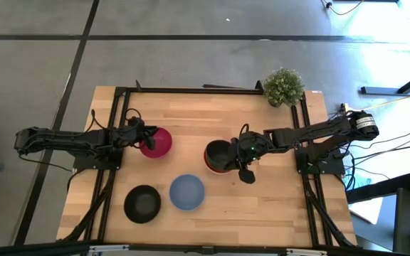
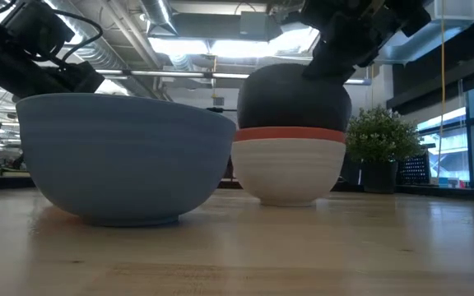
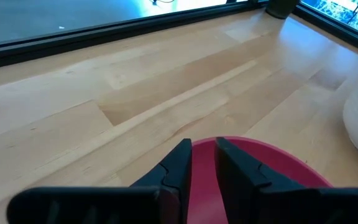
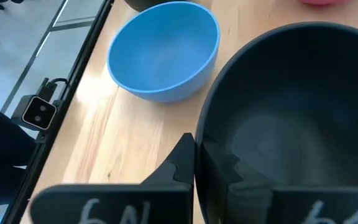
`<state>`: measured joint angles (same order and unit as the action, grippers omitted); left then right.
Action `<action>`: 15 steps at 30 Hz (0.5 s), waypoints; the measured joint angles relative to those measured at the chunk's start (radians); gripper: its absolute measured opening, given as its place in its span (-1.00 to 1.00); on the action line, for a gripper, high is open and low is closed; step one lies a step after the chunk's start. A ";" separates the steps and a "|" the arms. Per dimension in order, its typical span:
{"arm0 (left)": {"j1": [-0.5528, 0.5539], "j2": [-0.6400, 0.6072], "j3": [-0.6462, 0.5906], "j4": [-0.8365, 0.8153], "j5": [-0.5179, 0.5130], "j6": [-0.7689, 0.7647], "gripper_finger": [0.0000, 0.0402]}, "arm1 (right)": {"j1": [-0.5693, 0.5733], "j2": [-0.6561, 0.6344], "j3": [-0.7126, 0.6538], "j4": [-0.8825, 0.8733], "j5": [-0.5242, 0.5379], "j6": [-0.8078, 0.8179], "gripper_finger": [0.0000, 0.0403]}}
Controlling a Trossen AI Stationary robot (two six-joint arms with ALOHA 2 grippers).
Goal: Nest bowls inside each other
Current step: Stack the top black bowl on top of the orange bowl
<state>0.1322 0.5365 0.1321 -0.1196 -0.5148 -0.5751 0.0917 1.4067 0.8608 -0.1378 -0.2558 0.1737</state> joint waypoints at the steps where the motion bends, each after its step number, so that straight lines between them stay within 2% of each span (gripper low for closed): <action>1: 0.000 0.000 0.000 0.000 0.000 0.000 -0.68 | 0.000 0.000 0.000 -0.004 0.001 0.000 -0.95; 15: 0.000 0.000 0.000 0.000 0.000 0.000 -0.68 | 0.000 0.000 0.000 -0.106 0.132 -0.024 -0.95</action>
<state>0.1326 0.5363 0.1321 -0.1195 -0.5152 -0.5755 0.0917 1.4067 0.8612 -0.2442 -0.1242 0.1493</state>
